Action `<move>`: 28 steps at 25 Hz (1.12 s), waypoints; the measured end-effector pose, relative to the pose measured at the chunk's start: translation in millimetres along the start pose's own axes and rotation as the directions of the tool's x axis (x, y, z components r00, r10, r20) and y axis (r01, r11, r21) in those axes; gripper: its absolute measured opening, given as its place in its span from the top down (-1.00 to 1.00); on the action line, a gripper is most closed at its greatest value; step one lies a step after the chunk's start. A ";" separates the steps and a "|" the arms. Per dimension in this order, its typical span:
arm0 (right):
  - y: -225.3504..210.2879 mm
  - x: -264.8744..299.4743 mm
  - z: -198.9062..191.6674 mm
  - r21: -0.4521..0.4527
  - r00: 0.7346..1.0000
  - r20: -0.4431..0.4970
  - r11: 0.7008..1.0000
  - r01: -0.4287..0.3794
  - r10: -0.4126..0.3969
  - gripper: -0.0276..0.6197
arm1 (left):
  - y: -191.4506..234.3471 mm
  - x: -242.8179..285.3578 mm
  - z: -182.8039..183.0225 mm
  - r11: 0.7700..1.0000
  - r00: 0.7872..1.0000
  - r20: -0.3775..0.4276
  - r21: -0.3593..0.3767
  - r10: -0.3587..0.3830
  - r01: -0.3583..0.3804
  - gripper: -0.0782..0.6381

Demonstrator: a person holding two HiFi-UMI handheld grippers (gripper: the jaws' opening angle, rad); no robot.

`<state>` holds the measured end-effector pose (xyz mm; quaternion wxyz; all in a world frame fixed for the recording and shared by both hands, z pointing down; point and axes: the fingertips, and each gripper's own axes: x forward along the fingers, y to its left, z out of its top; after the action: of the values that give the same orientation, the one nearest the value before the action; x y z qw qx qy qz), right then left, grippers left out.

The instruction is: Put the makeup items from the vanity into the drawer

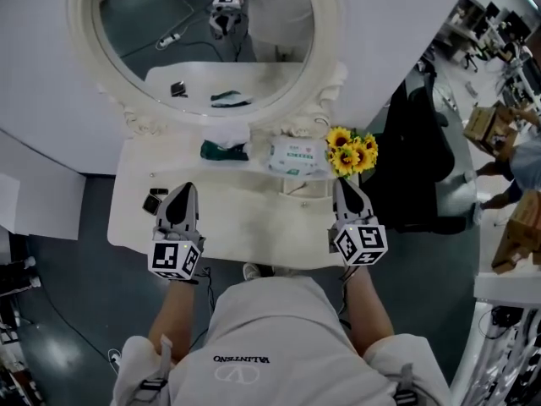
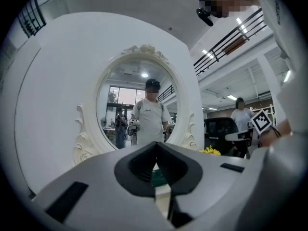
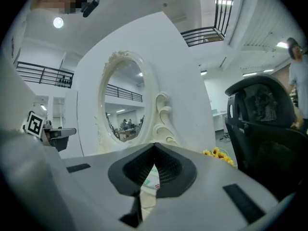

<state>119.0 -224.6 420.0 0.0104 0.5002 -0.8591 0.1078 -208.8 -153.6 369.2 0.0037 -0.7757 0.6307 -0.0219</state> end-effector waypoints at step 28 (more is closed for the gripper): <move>9.9 -19.0 6.2 -0.016 1.000 0.016 1.000 -0.004 0.004 0.89 | 7.0 -17.0 8.3 0.999 0.999 0.033 -0.024 0.039 -0.038 0.77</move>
<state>120.5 -204.8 409.8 0.0072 0.4992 -0.8610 0.0972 -218.7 -138.6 360.2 0.0056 -0.7636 0.6457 -0.0013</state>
